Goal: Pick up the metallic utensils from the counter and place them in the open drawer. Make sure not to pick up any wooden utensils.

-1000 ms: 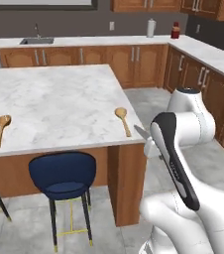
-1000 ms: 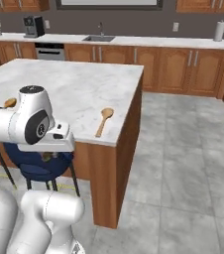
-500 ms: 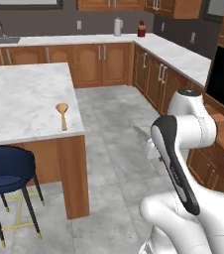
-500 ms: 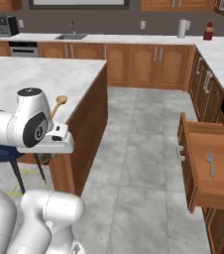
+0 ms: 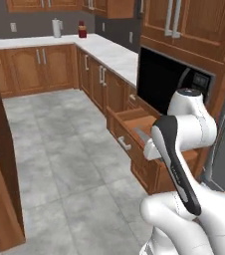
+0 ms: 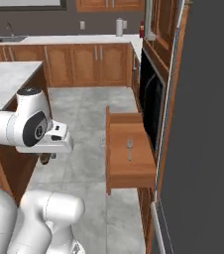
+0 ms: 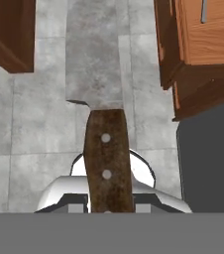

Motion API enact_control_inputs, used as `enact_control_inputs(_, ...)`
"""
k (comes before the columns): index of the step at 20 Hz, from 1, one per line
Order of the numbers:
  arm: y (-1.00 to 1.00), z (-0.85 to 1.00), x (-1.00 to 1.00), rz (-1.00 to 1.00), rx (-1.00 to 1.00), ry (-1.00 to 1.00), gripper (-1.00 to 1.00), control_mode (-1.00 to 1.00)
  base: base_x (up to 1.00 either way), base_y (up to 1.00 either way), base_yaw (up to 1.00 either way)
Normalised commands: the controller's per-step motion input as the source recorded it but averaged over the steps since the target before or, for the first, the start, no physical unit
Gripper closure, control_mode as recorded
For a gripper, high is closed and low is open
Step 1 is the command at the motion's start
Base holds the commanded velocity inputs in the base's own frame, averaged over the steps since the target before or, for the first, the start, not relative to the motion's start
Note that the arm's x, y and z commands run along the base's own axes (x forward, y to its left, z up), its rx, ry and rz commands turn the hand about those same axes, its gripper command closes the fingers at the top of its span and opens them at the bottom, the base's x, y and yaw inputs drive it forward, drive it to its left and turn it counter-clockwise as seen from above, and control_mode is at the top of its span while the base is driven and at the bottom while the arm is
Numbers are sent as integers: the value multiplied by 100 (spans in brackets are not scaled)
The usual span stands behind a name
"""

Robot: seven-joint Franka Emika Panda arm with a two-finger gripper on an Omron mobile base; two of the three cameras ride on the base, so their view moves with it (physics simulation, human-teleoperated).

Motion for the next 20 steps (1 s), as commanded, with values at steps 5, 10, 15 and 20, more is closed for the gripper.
enact_control_inputs(5,0,0,0,0,0,0,100,100,56,-65,-14)
enact_control_inputs(10,0,0,0,0,0,0,100,100,38,-9,-7)
enact_control_inputs(15,0,0,0,0,0,0,100,100,34,1,-5)
enact_control_inputs(20,0,0,0,0,0,0,100,100,14,0,-10)
